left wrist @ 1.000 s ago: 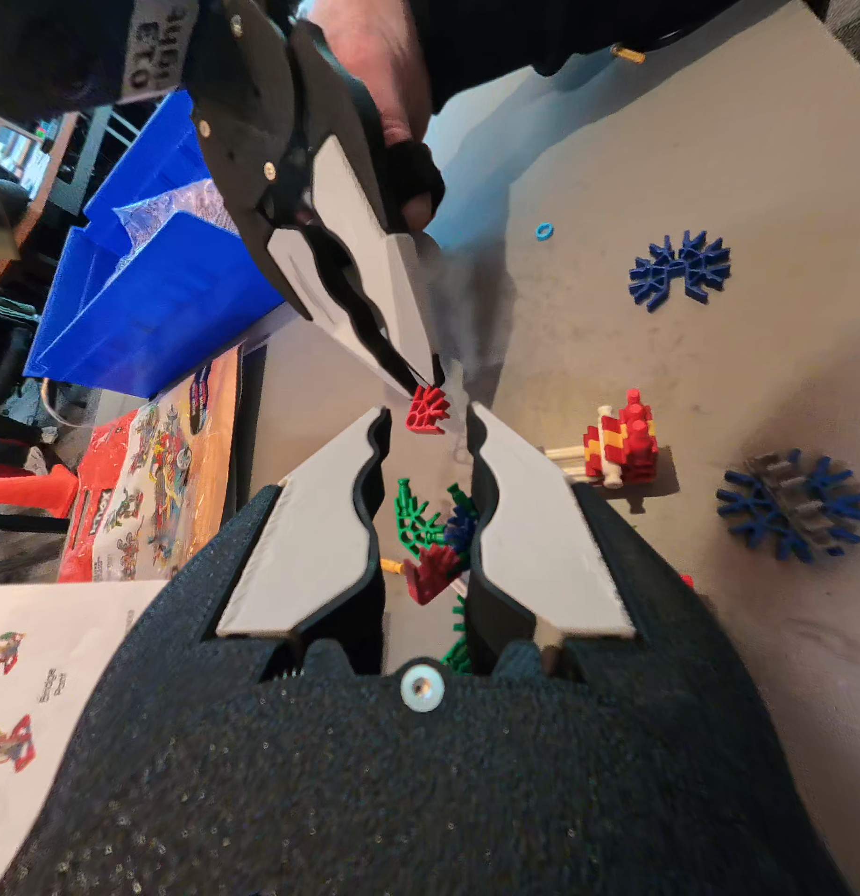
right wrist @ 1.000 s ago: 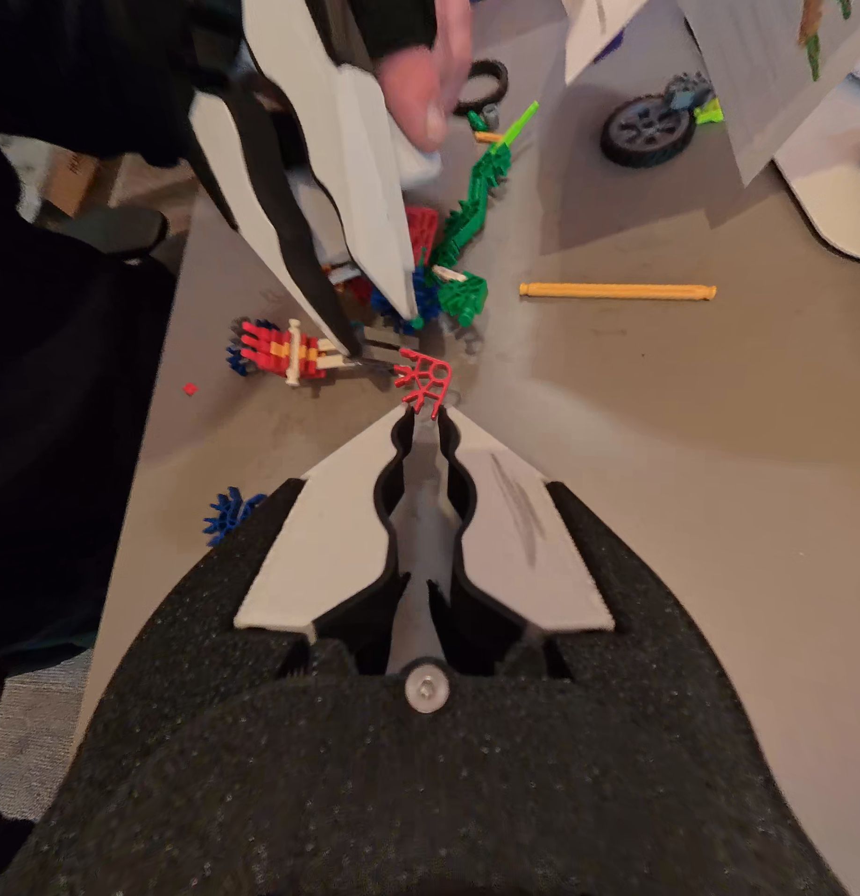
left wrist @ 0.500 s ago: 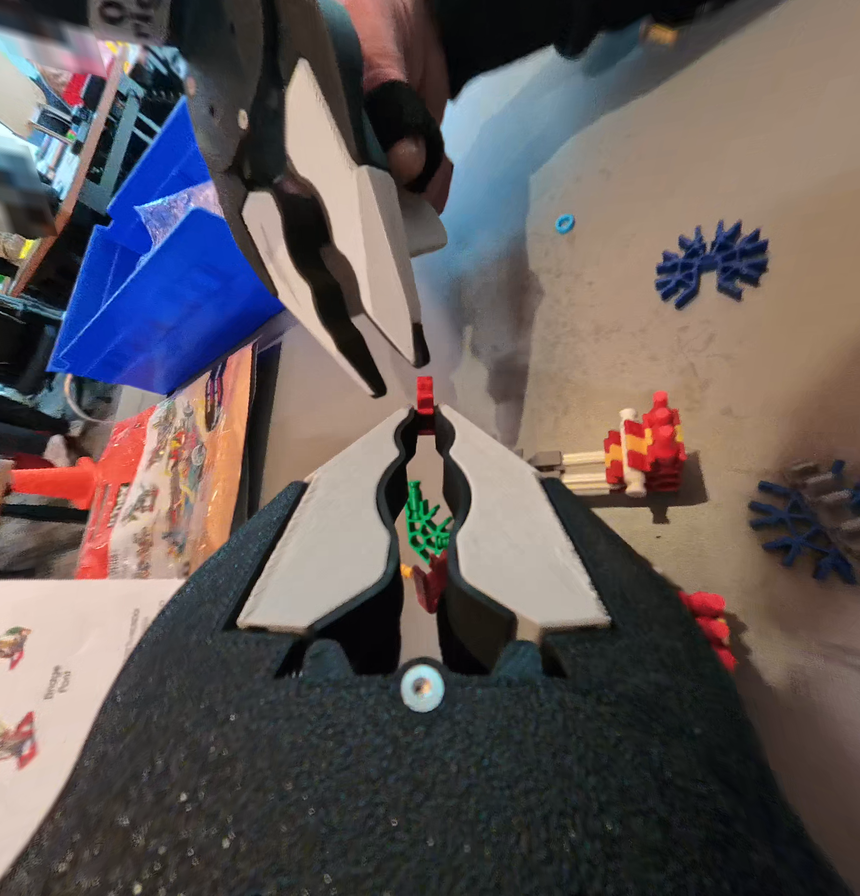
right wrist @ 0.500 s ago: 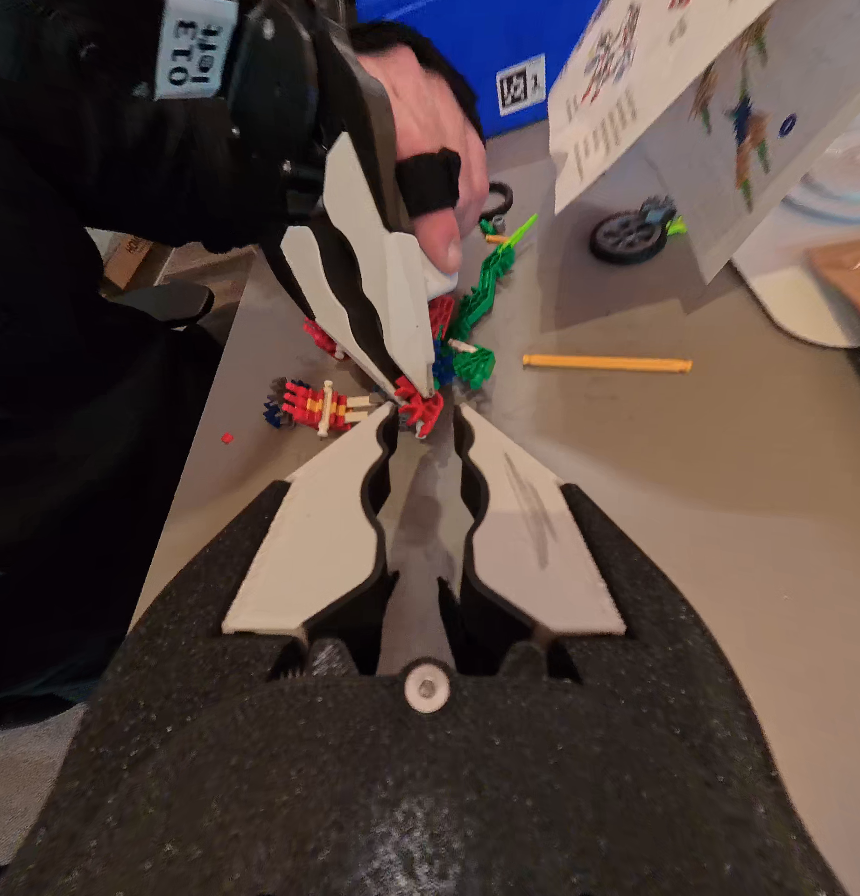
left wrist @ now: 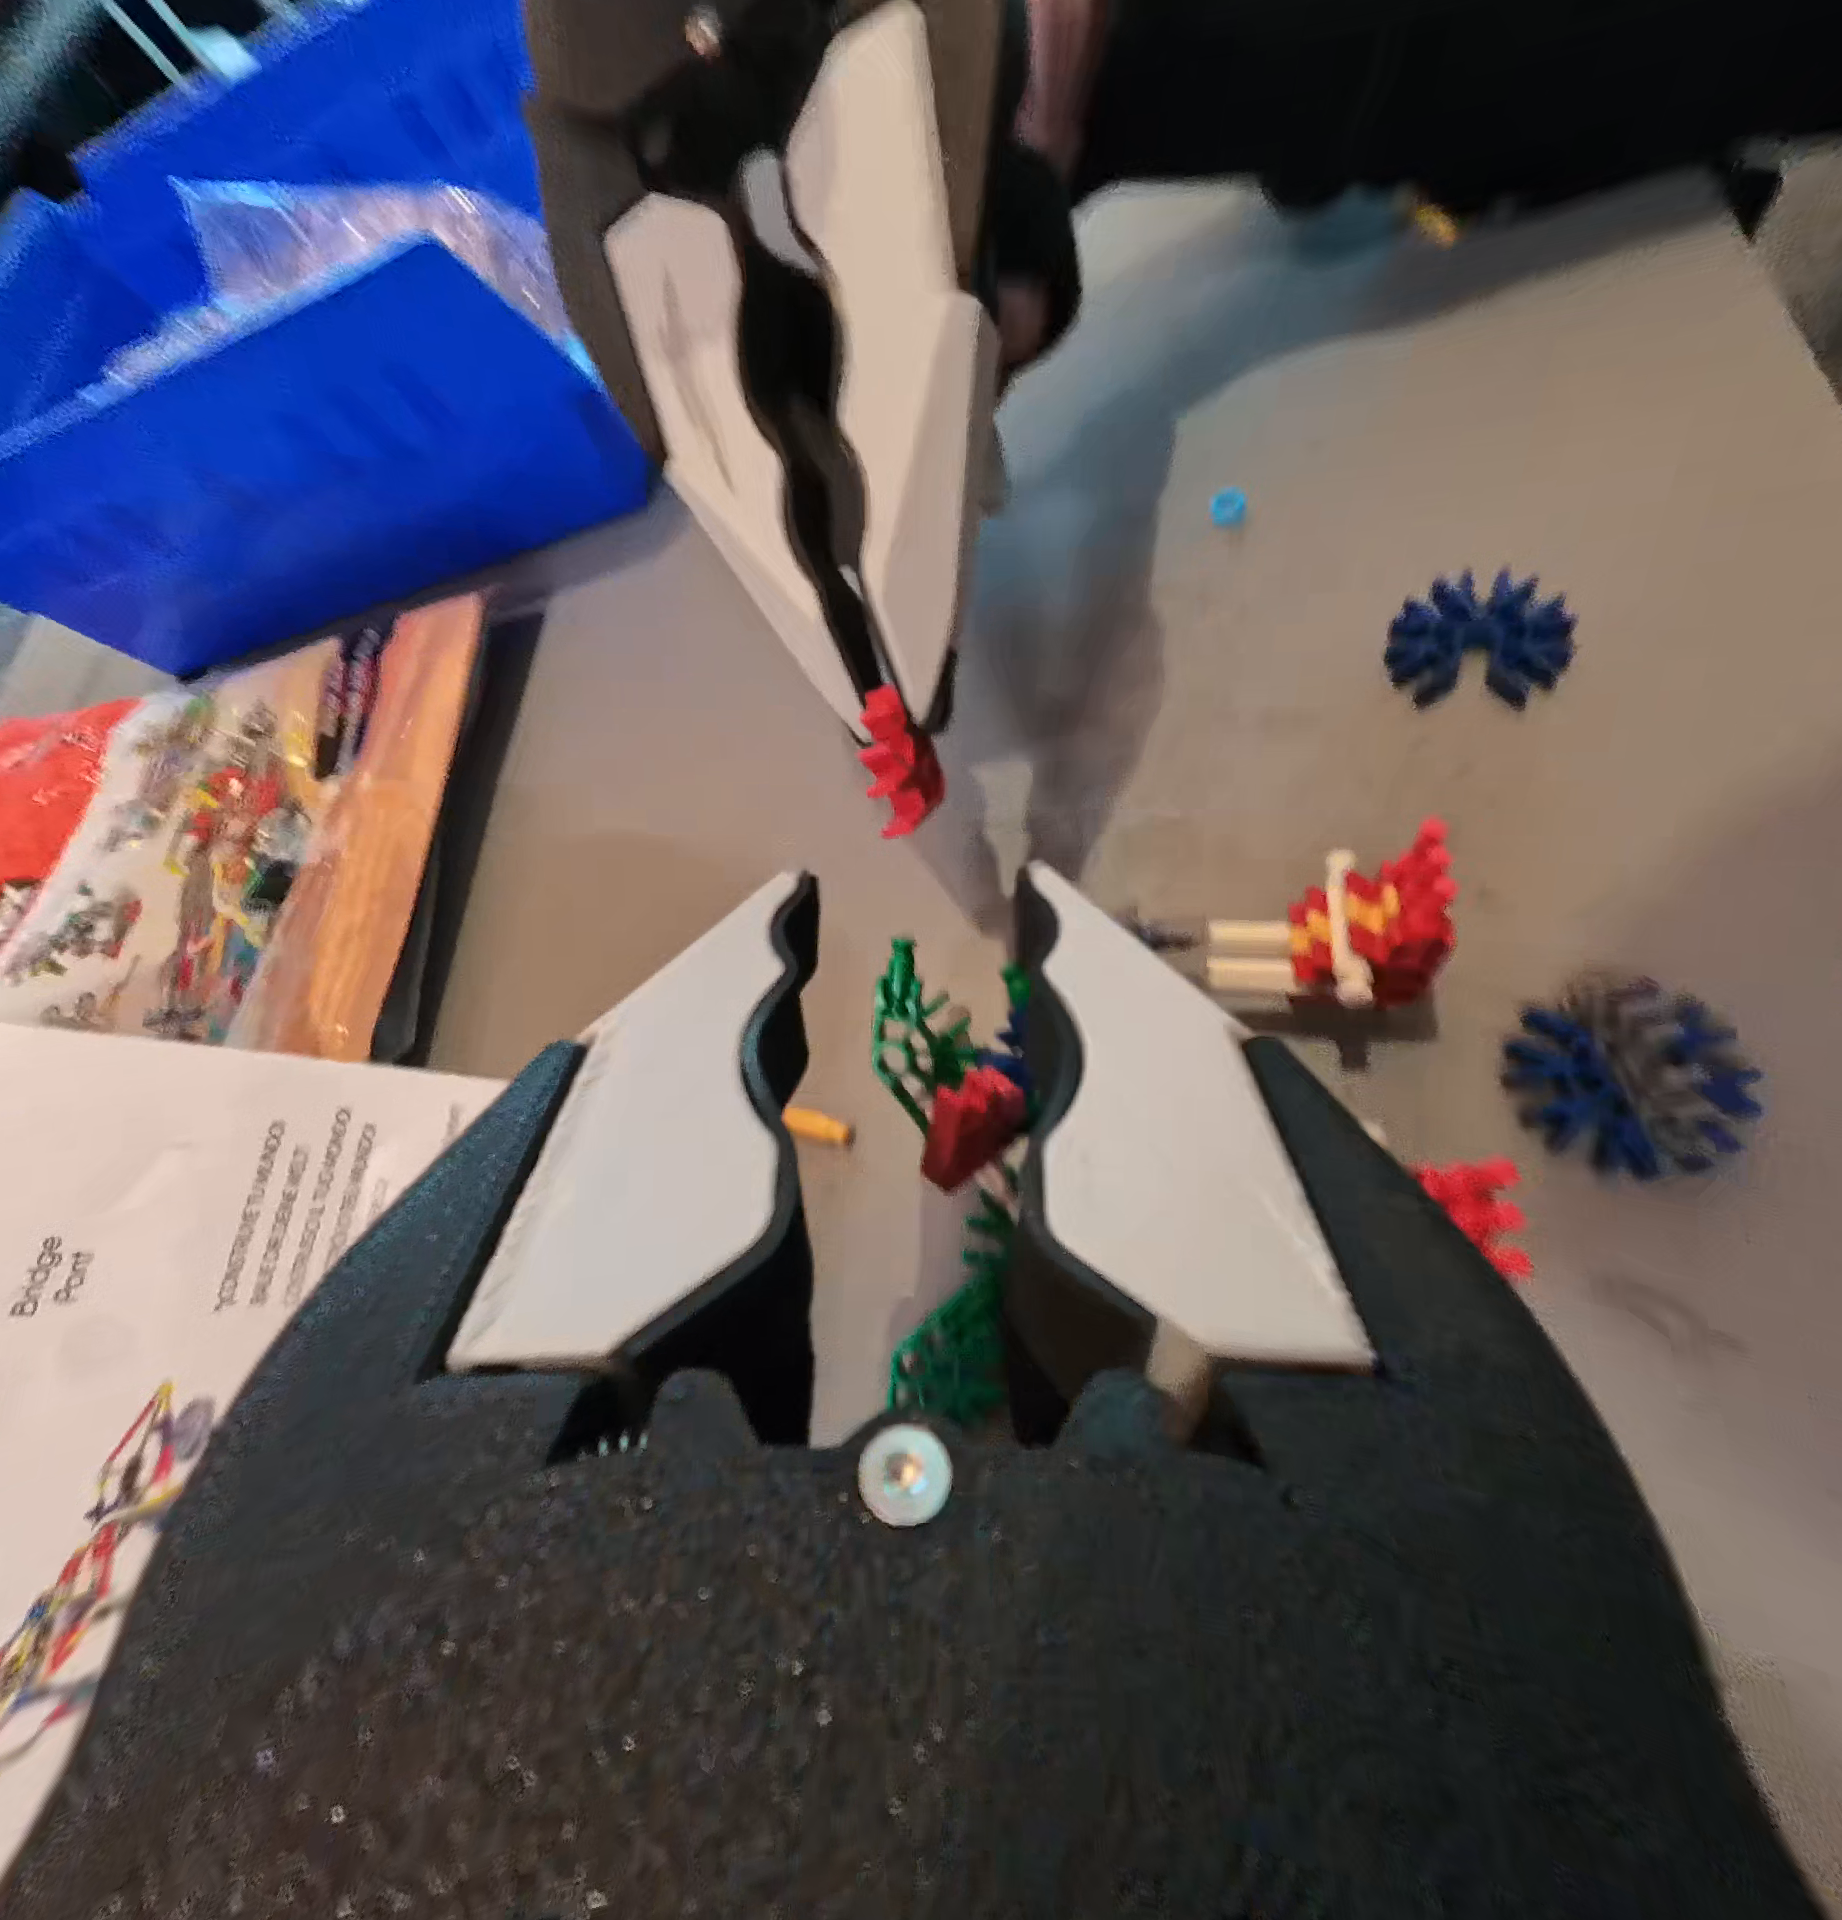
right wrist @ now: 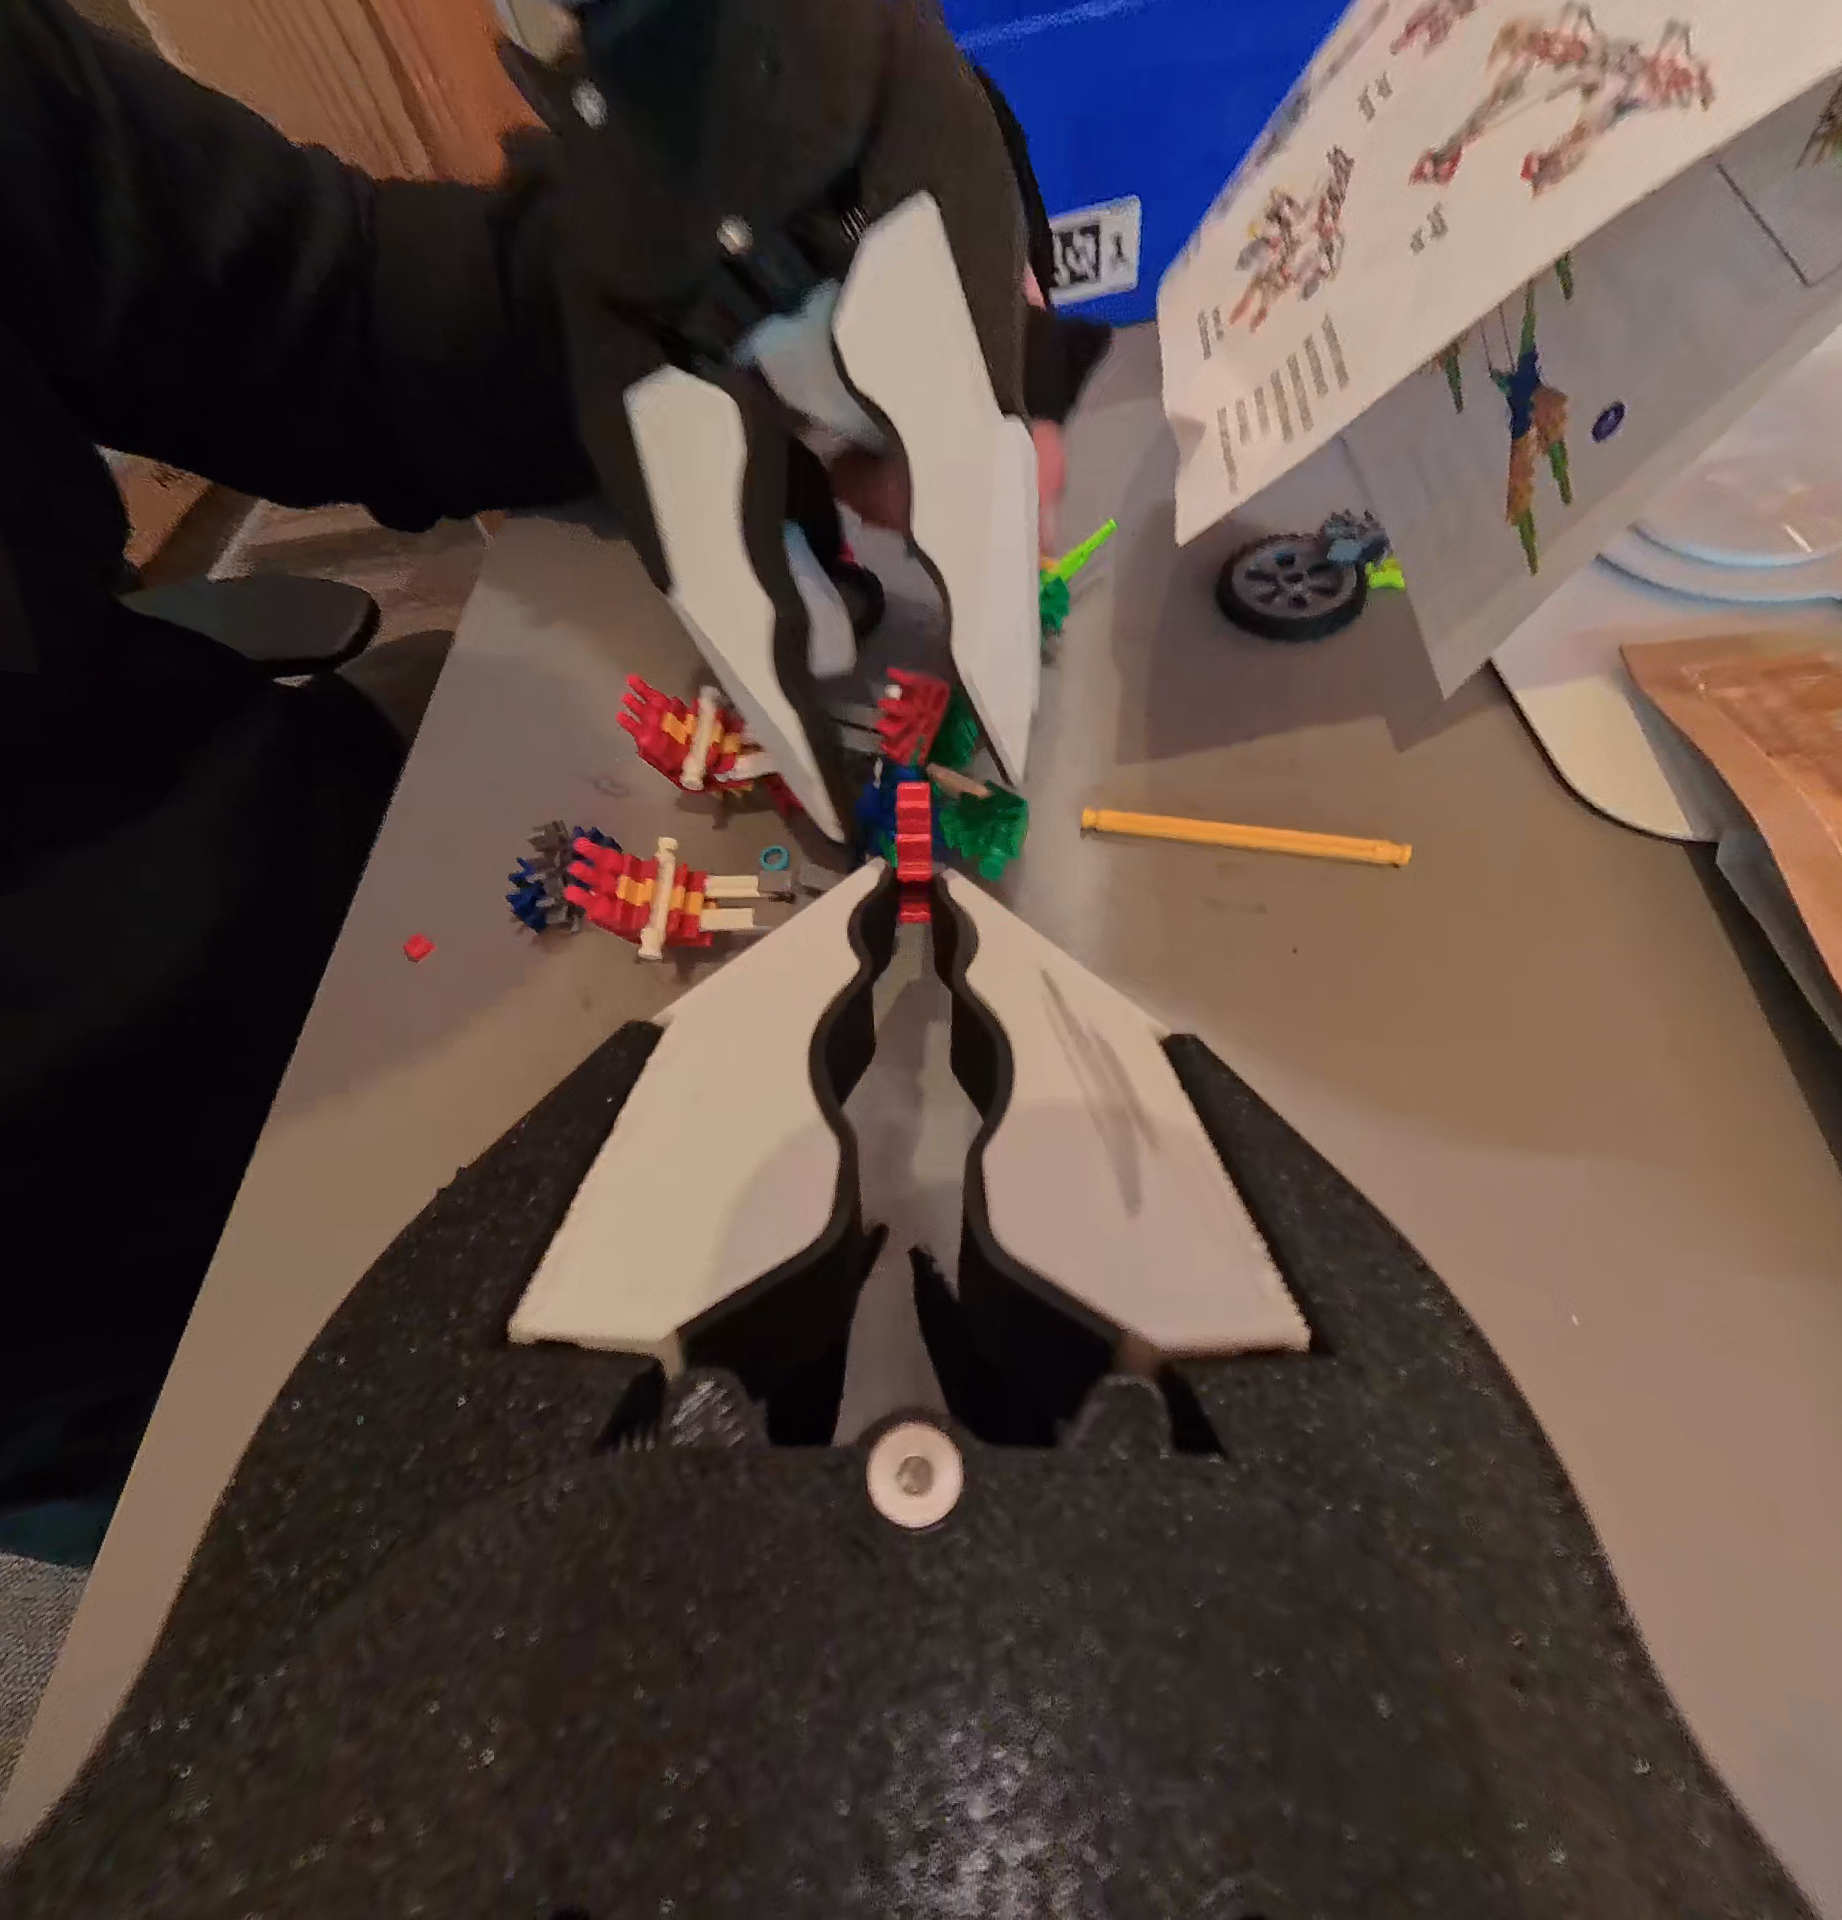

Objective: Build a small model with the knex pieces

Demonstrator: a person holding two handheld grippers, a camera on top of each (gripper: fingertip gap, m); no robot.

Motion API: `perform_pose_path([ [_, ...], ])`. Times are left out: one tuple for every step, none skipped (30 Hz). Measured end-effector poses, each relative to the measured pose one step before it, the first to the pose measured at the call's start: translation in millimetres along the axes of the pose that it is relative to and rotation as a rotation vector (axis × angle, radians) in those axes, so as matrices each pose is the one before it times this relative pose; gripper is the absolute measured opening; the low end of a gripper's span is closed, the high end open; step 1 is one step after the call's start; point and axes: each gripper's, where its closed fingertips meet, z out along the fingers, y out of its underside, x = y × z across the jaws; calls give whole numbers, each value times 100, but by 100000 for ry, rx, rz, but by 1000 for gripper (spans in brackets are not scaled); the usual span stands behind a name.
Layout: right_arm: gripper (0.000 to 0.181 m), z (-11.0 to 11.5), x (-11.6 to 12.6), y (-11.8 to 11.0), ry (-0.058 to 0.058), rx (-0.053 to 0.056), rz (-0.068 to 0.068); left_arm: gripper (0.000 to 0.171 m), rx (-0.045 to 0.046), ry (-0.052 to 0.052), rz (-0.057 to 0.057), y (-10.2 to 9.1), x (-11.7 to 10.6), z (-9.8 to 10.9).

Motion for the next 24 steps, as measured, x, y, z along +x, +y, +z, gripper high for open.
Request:
perform_pose_path([
  [5,103,185,381,911,-2544,487,41,-2816,479,1986,126,110,-531],
  [5,201,-101,361,-578,-2562,333,38,1086,-1480,2156,-427,-73,-552],
  [5,280,-319,175,-1539,-2033,360,38,-32,1676,152,-237,343,-371],
  [5,367,-392,115,-1733,-2439,241,39,-1649,2046,-809,142,381,-155],
  [5,377,-133,267,-203,-3795,-377,39,-2011,265,-194,386,166,13],
  [5,343,55,303,469,-4114,-489,37,-1463,-304,215,448,125,164],
  [5,278,1,189,-716,-3537,592,37,-2024,1648,-455,555,398,300],
  [5,267,38,181,-665,-3718,268,37,-1842,382,264,496,204,330],
  [5,191,257,233,871,-4113,-655,36,-1468,-1346,870,364,-88,271],
  [5,108,185,95,54,-3357,79,36,-1637,-34,78,283,31,210],
  [5,81,-32,-66,-1432,-2145,182,36,-703,457,-592,104,60,171],
  [5,82,97,-26,-747,-2057,-285,35,85,88,-642,19,-9,138],
  [5,61,271,4,95,-2017,19,33,-808,-188,-840,216,-82,158],
  [5,70,194,-47,-446,-1453,34,32,-433,351,-948,178,-17,163],
  [5,50,80,-163,-638,-886,-599,29,552,1477,-663,25,163,122],
  [5,2,50,-193,-294,-966,-501,27,595,469,-390,-13,51,121],
  [5,44,6,-44,-25,-2111,-776,27,29,-351,-13,34,-47,123],
  [5,37,-16,-19,71,-2164,-1444,27,11,324,65,-22,86,74],
  [5,33,-59,-118,-619,-1533,-842,27,440,707,-12,-93,140,30],
  [5,40,-20,-129,-573,-1386,-361,28,64,362,-468,-28,46,23],
  [5,117,5,-23,-561,-1976,-253,28,-29,-16,-360,-8,-21,27],
  [5,180,109,284,196,-3566,-384,28,196,70,63,-28,10,27],
  [5,191,71,267,99,-3131,-716,28,162,36,-119,1,-20,1],
  [5,152,-129,22,-971,-1451,-595,27,-21,172,-507,23,-19,-20],
])
